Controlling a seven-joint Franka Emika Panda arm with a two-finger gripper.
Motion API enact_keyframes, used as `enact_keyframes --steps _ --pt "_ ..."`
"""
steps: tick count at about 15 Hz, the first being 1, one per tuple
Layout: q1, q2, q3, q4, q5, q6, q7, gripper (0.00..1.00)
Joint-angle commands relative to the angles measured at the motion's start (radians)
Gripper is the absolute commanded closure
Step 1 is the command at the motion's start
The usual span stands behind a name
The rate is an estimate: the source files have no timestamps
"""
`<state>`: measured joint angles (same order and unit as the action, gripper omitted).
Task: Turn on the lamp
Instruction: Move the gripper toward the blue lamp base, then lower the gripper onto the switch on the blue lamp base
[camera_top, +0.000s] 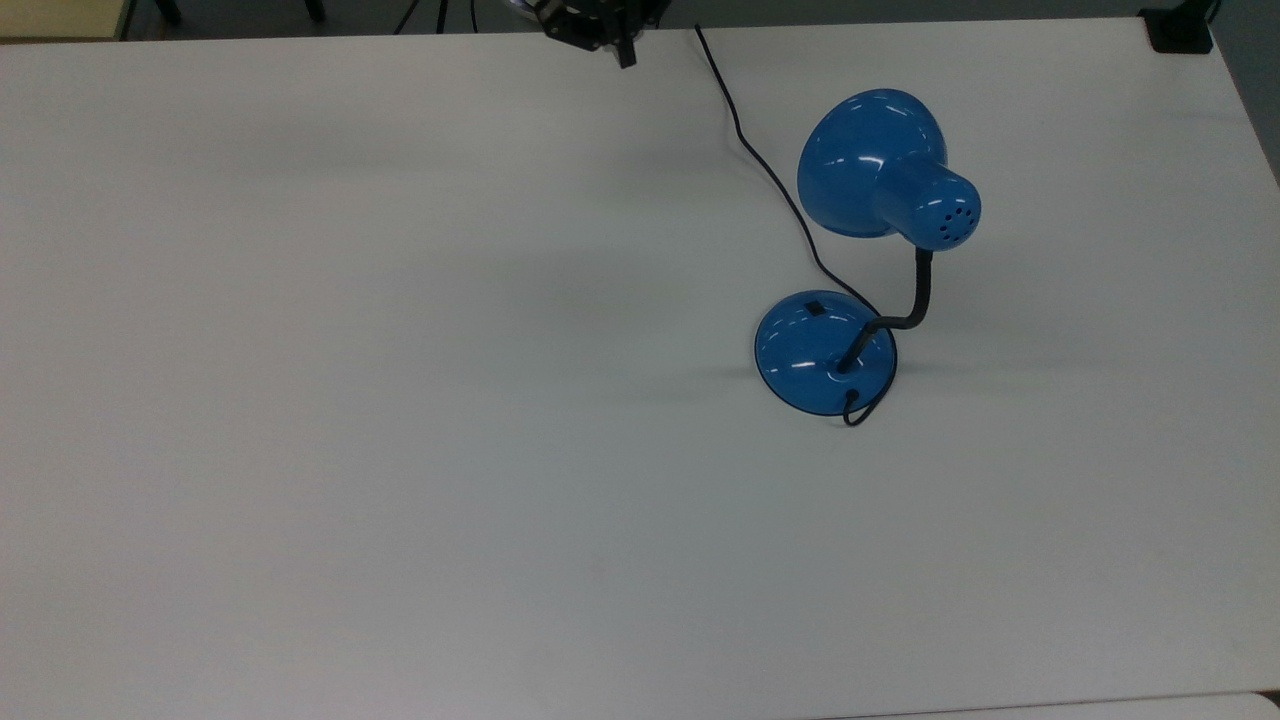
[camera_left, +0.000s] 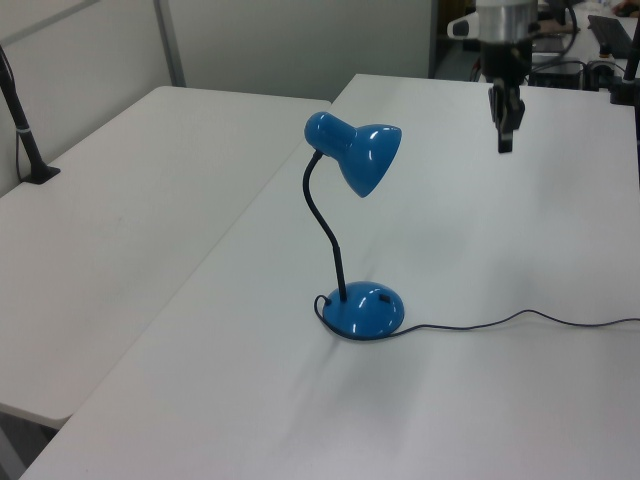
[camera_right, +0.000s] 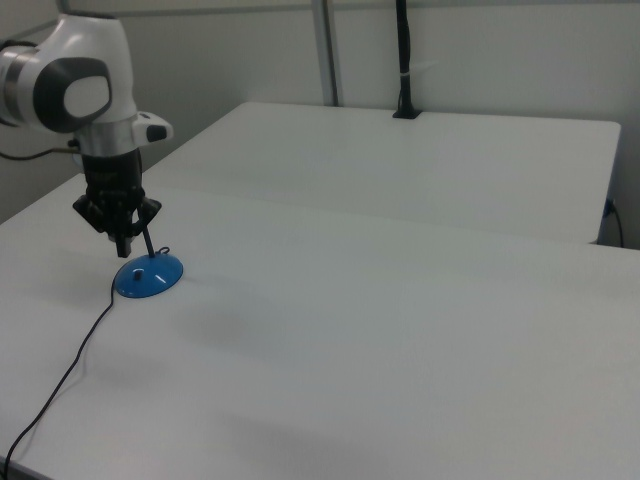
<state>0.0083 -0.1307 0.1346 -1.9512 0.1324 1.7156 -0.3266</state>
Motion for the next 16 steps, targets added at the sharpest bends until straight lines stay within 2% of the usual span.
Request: enact_keyframes --steps 1,4,7,13,16 --pt "0.005 -0.043 0.054 -0.112 0.015 0.116 0.064 1.00" --pt "0.007 -0.035 0.095 -0.144 0.015 0.185 0.106 1.00" --pt "0.005 -0.014 0.158 -0.160 0.015 0.268 0.155 1.00" --pt "0.041 0.086 0.192 -0.143 0.001 0.524 0.270 1.00" --pt "0.062 0.134 0.192 -0.137 -0.045 0.597 0.274 1.00"
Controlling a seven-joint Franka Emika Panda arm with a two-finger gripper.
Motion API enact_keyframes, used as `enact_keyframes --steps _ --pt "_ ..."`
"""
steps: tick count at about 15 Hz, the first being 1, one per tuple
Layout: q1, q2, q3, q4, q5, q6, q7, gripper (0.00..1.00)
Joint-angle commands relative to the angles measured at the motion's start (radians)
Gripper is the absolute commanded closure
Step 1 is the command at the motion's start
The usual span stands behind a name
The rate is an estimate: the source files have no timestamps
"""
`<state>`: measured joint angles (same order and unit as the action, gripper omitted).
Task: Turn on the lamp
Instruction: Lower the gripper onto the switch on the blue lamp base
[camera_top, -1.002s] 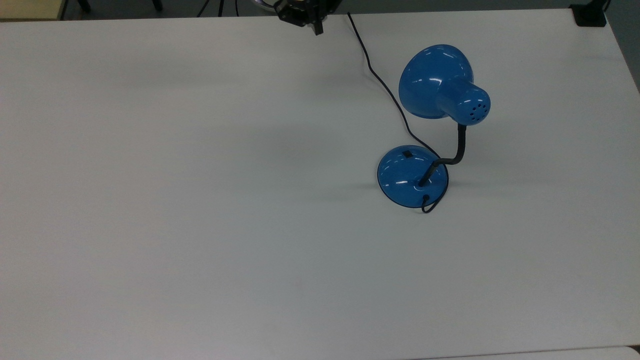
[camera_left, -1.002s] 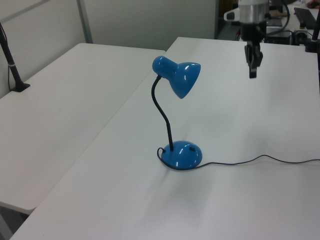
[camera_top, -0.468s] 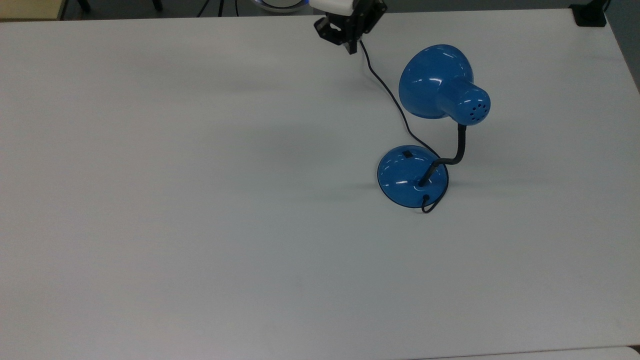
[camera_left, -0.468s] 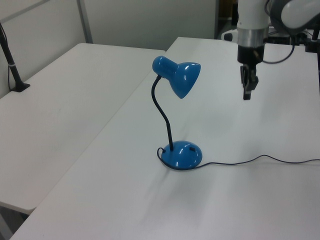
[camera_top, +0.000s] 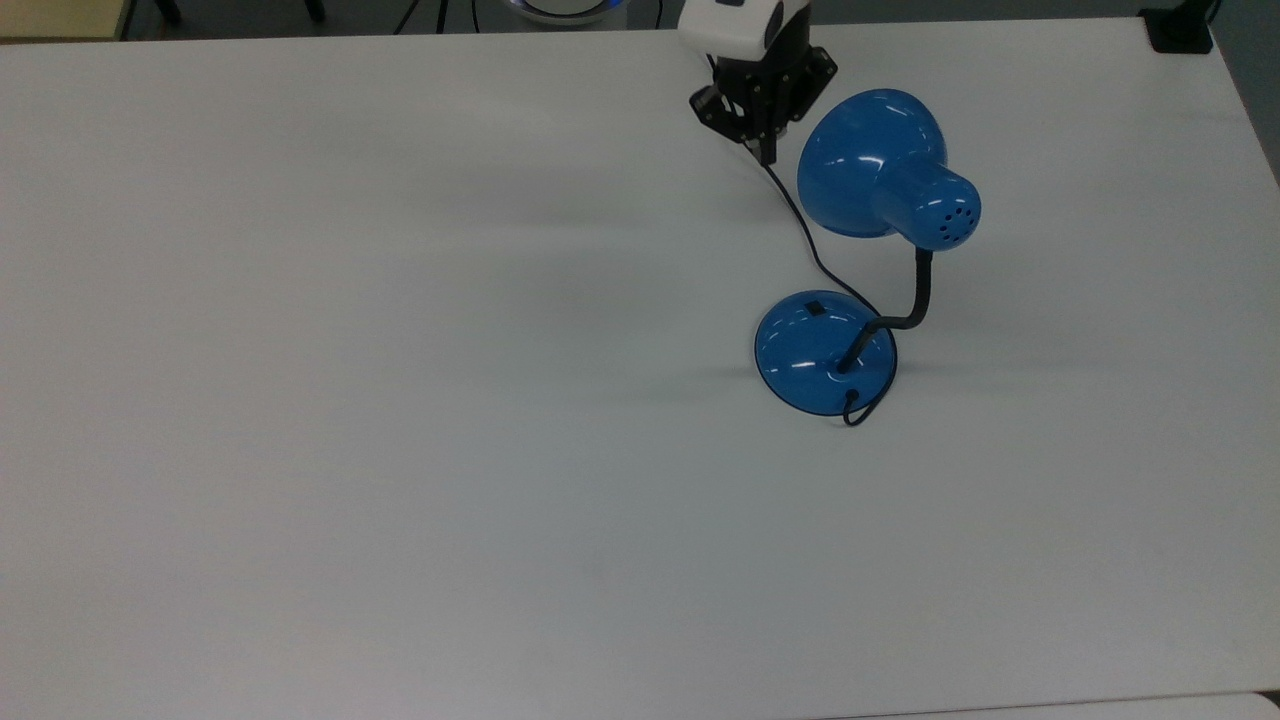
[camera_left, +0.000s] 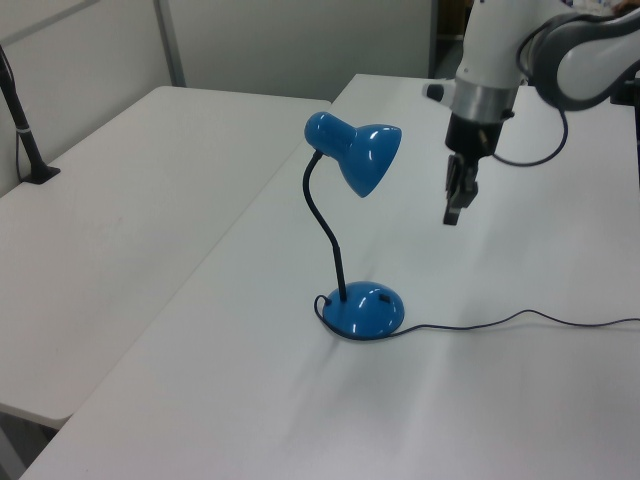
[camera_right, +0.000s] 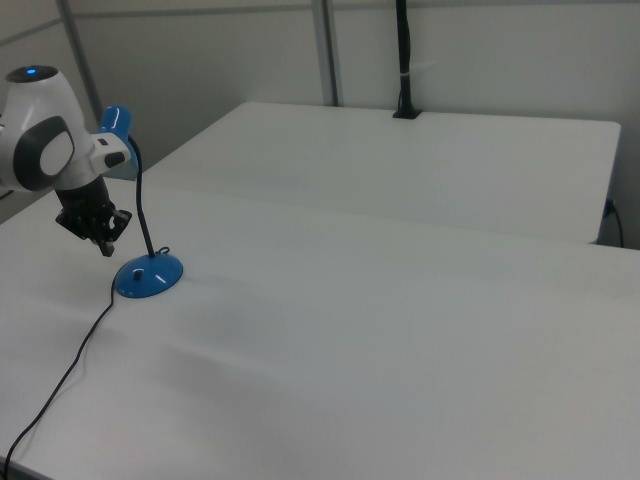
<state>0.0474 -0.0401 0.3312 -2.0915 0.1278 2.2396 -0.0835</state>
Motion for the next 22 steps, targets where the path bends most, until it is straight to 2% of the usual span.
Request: enact_keyframes --steps 1,5,9,16,18,22 --pt "0.025 0.061 -0.003 0.004 -0.050 0.099 0.031 1.00" --pt "0.051 0.120 -0.004 0.007 -0.082 0.188 0.060 1.00" --pt "0.080 0.199 -0.004 0.027 -0.210 0.271 0.201 1.00" --pt "0.086 0.292 -0.004 0.119 -0.276 0.282 0.297 1.00" --pt "0.088 0.331 -0.004 0.152 -0.330 0.282 0.350 1.00" --pt "0.106 0.359 -0.004 0.159 -0.422 0.281 0.406 1.00"
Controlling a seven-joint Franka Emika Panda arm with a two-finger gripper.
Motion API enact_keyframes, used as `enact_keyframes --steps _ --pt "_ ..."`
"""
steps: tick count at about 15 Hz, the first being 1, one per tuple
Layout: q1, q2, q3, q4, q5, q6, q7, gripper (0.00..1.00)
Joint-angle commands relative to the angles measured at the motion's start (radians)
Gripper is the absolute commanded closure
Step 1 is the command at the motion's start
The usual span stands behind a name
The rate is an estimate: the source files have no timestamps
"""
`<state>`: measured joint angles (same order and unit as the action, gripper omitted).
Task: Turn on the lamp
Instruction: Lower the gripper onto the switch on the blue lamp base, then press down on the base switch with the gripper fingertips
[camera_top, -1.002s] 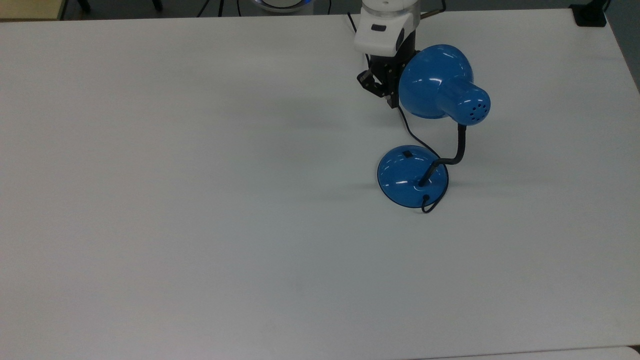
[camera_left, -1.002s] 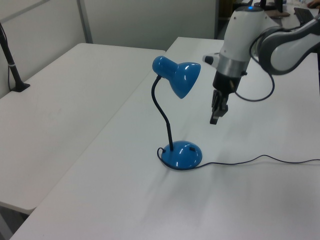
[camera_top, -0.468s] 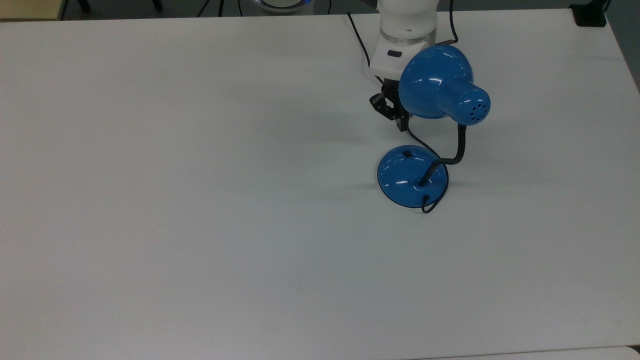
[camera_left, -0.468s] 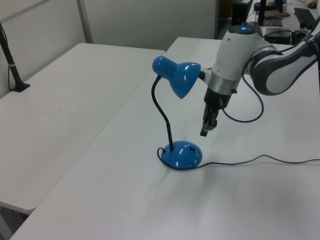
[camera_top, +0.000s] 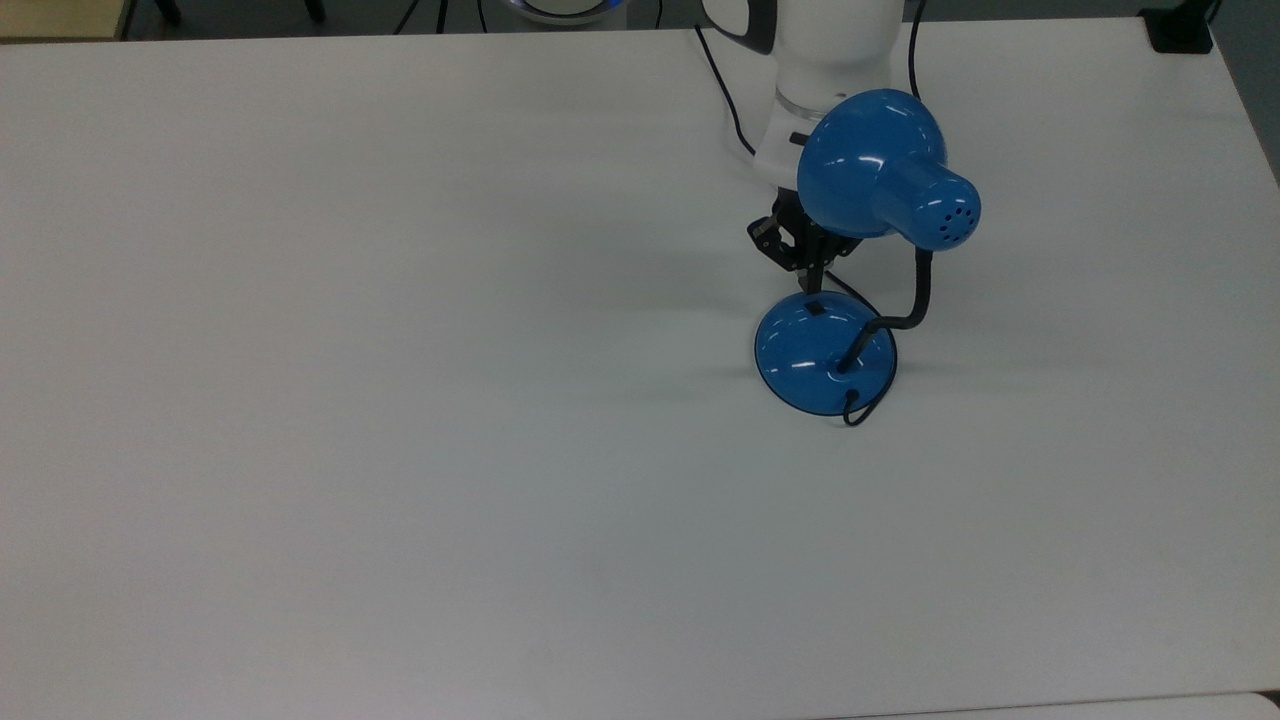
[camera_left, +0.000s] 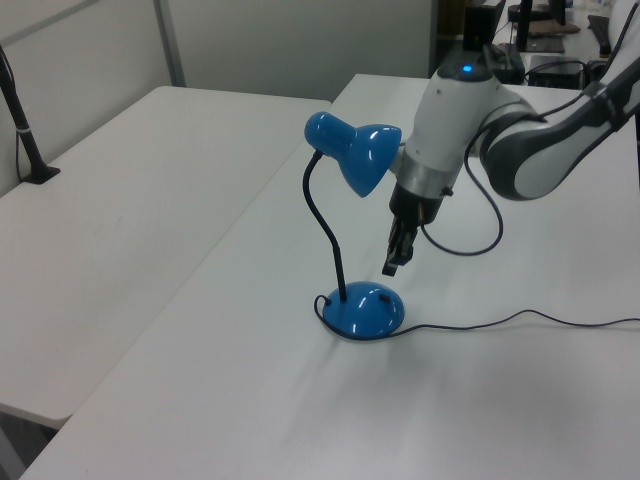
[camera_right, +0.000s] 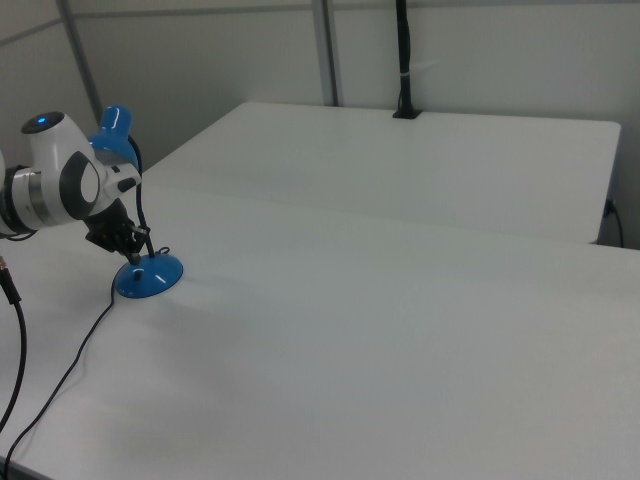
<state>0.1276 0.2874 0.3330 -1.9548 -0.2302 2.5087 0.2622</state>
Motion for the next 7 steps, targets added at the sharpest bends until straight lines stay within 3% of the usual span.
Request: enact_keyframes --steps 1,5,7 --pt "0.027 0.033 -0.006 0.022 -0.070 0.013 0.066 1.00" --pt "0.029 0.048 -0.006 0.031 -0.073 0.015 0.087 1.00" --pt "0.046 0.067 -0.006 0.054 -0.110 0.015 0.121 1.00"
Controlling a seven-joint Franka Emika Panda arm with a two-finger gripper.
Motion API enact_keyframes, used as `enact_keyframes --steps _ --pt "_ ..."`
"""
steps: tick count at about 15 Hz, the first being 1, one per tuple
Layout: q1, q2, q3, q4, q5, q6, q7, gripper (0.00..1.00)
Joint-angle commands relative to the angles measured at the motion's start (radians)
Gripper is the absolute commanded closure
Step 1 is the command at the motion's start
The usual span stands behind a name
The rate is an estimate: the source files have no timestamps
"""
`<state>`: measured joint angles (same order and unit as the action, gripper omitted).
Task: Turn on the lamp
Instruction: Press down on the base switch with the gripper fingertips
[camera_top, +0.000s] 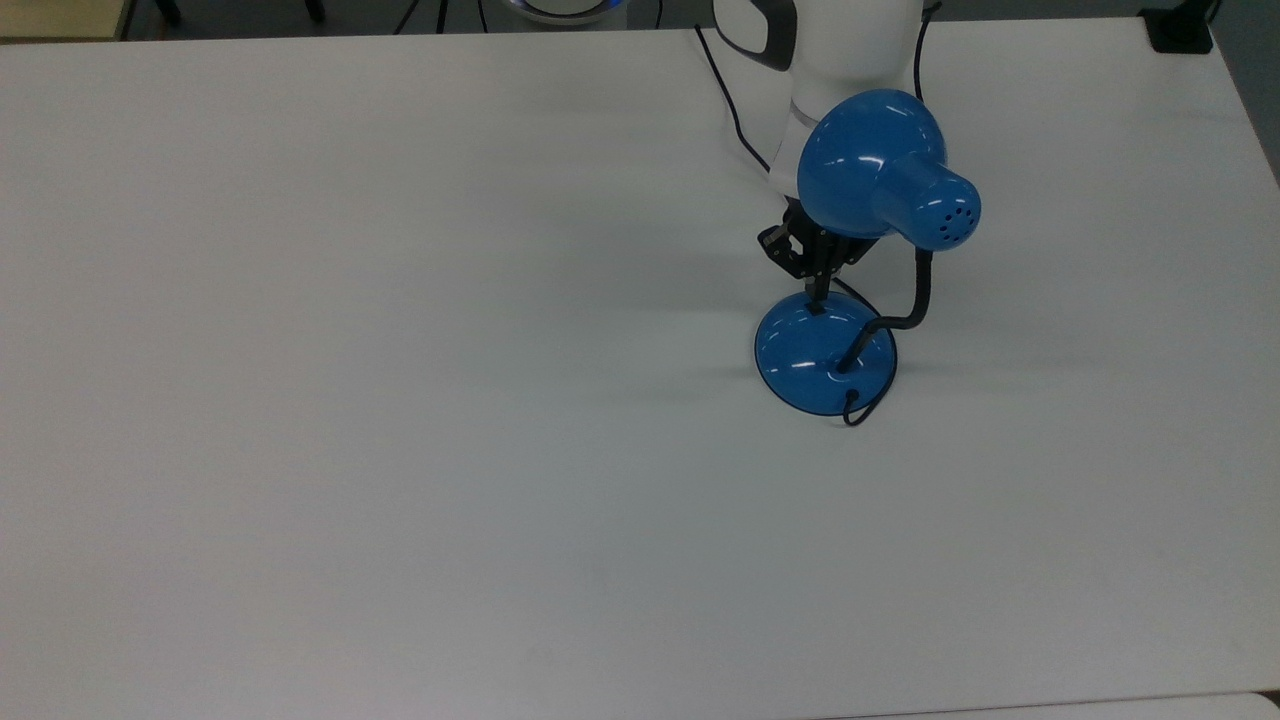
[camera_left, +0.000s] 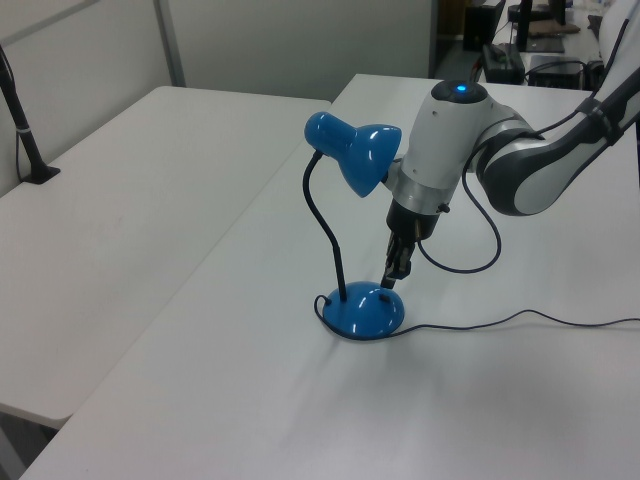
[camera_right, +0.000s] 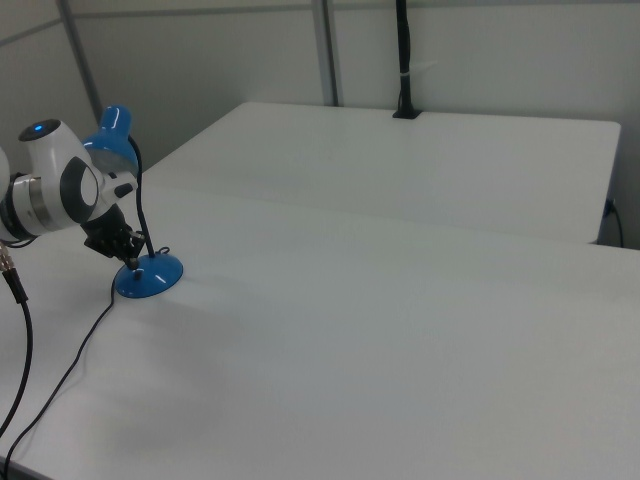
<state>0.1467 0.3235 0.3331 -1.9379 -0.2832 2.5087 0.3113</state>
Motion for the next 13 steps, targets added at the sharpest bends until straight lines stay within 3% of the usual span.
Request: enact_keyframes --steps 1,4,13 --pt "0.030 0.041 -0.008 0.039 -0.082 0.015 0.092 1.00" --pt "0.031 0.052 -0.009 0.043 -0.140 0.015 0.112 1.00" --pt "0.037 0.074 -0.009 0.062 -0.151 0.013 0.130 1.00"
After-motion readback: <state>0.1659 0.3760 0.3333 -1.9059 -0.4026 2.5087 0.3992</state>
